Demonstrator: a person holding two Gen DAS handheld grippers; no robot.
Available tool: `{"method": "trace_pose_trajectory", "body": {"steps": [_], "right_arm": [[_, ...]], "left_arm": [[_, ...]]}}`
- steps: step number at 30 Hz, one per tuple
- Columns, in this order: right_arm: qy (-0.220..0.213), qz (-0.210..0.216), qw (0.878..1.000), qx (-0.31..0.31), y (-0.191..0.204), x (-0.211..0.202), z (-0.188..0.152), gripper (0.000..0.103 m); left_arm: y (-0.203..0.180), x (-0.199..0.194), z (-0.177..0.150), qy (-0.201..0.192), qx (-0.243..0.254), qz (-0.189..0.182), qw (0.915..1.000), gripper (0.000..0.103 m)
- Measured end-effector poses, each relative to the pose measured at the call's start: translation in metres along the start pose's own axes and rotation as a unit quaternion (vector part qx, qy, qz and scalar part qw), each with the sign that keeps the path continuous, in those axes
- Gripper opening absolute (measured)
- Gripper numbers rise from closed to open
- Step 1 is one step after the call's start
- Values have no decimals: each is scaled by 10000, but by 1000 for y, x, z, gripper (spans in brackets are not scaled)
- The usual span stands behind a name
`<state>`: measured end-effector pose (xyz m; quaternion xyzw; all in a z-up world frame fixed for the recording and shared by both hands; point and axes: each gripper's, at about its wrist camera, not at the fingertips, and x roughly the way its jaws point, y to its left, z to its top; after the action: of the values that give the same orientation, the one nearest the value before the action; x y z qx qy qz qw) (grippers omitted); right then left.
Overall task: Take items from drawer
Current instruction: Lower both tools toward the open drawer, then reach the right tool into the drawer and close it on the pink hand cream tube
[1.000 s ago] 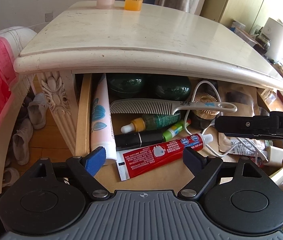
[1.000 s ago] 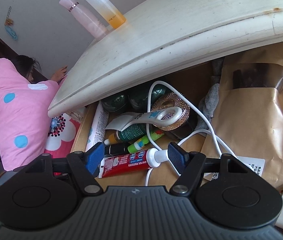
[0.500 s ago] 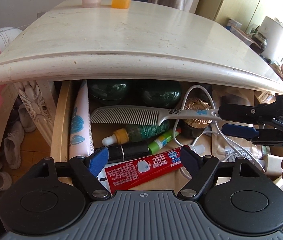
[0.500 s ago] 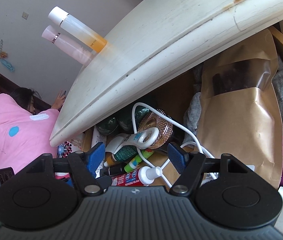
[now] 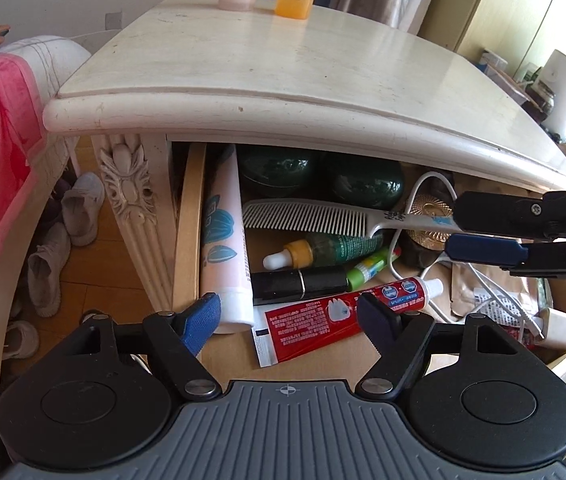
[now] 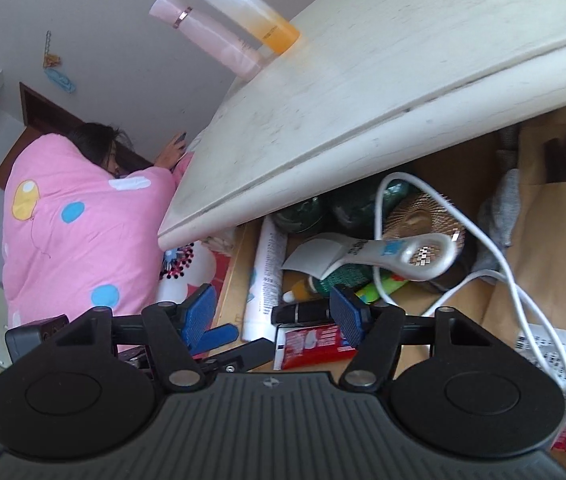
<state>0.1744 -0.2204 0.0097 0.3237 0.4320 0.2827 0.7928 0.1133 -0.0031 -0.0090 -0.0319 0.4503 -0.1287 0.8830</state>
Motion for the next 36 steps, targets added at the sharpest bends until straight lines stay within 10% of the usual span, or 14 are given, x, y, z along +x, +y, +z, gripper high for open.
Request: {"method": "trace_pose_trajectory", "body": {"steps": [14,36], "right_arm": [[887,-416,9904,-973,35,70,12,54],[709,-990,9873,-1021,37,119,30,48]], "left_arm": [[-4,5,1,-56,135,-87,9999,84],[11,-2,-4,-212,-274,-694,9970,82]]}}
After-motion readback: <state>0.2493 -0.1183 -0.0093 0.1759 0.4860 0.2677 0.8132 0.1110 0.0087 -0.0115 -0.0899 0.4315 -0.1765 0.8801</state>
